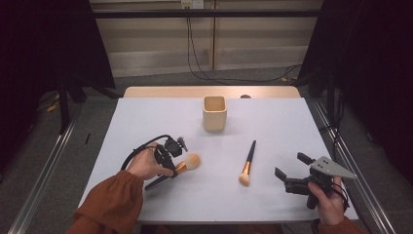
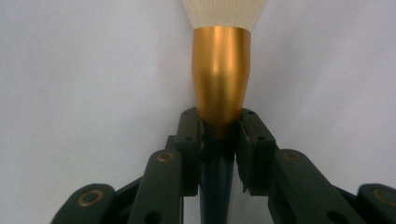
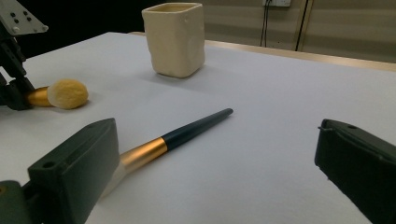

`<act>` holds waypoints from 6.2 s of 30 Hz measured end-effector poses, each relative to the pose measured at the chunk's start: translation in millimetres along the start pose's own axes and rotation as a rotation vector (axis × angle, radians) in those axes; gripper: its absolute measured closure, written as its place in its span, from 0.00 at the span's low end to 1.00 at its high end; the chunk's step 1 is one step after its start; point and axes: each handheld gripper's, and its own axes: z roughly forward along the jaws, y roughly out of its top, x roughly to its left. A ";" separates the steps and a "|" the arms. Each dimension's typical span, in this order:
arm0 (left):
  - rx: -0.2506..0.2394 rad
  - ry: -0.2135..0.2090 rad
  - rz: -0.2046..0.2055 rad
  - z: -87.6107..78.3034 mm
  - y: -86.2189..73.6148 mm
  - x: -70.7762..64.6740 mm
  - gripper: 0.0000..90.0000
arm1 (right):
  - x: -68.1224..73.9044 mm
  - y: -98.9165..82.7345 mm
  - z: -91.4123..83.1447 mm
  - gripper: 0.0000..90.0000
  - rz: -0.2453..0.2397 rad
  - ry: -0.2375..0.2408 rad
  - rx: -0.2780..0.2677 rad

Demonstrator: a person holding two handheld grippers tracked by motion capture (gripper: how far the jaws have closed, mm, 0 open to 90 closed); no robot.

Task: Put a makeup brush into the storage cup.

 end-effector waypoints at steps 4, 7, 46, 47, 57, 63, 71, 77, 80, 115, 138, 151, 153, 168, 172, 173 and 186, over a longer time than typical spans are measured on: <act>-0.033 -0.020 -0.030 -1.1 -3.4 2.5 0.81 | 0.1 0.0 -0.3 0.00 0.000 0.001 0.000; -0.046 -0.018 -0.037 -3.5 -6.9 4.5 0.81 | -0.2 0.1 -0.2 0.00 0.003 -0.001 -0.001; -0.460 -0.058 -0.149 -24.2 -44.2 17.4 0.81 | 0.1 0.1 0.4 0.00 0.006 -0.003 -0.003; -0.470 -0.056 -0.150 -24.5 -44.8 17.2 0.81 | 0.1 0.2 0.5 0.00 0.005 -0.003 -0.004; -0.564 -0.019 -0.148 -26.6 -50.5 17.2 0.81 | 0.2 0.2 0.3 0.00 0.005 -0.001 -0.004; -0.654 0.005 -0.152 -32.5 -55.5 13.7 0.81 | 0.5 0.3 -0.4 0.00 0.006 0.000 -0.008; -0.746 0.014 -0.152 -37.0 -57.5 12.2 0.81 | 0.4 0.3 -0.7 0.00 0.006 0.001 -0.007; -0.785 0.003 -0.133 -37.9 -56.0 10.5 0.81 | 0.3 0.3 -0.9 0.00 0.004 0.002 -0.007; -0.823 -0.002 -0.125 -38.5 -55.8 10.2 0.81 | 0.3 0.3 -0.9 0.00 0.005 0.001 -0.008; -1.092 0.051 -0.104 -46.8 -50.5 13.3 0.81 | 0.3 0.3 -0.3 0.00 0.005 -0.001 -0.007; -1.128 0.048 -0.107 -62.0 -21.8 14.6 0.81 | 0.1 0.2 -0.2 0.00 0.007 0.000 -0.008; -1.178 0.039 -0.081 -76.3 4.4 14.0 0.81 | -0.4 0.2 -0.8 0.00 0.004 0.001 -0.010; -1.180 0.035 -0.073 -78.3 8.3 14.4 0.81 | -0.1 0.1 -0.9 0.00 0.006 0.001 -0.008; -1.193 0.039 -0.066 -84.3 38.4 28.8 0.81 | -0.2 0.0 -0.7 0.00 0.008 0.001 -0.009; -1.212 0.041 -0.077 -86.2 43.7 34.9 0.81 | -0.4 -0.1 -1.5 0.00 0.008 0.000 -0.010; -1.215 0.044 -0.079 -86.5 45.3 35.9 0.81 | -0.4 -0.1 -1.4 0.00 0.009 -0.001 -0.011; -1.228 0.061 -0.053 -95.6 72.6 41.6 0.81 | -0.4 -0.1 -2.0 0.00 0.010 0.001 -0.013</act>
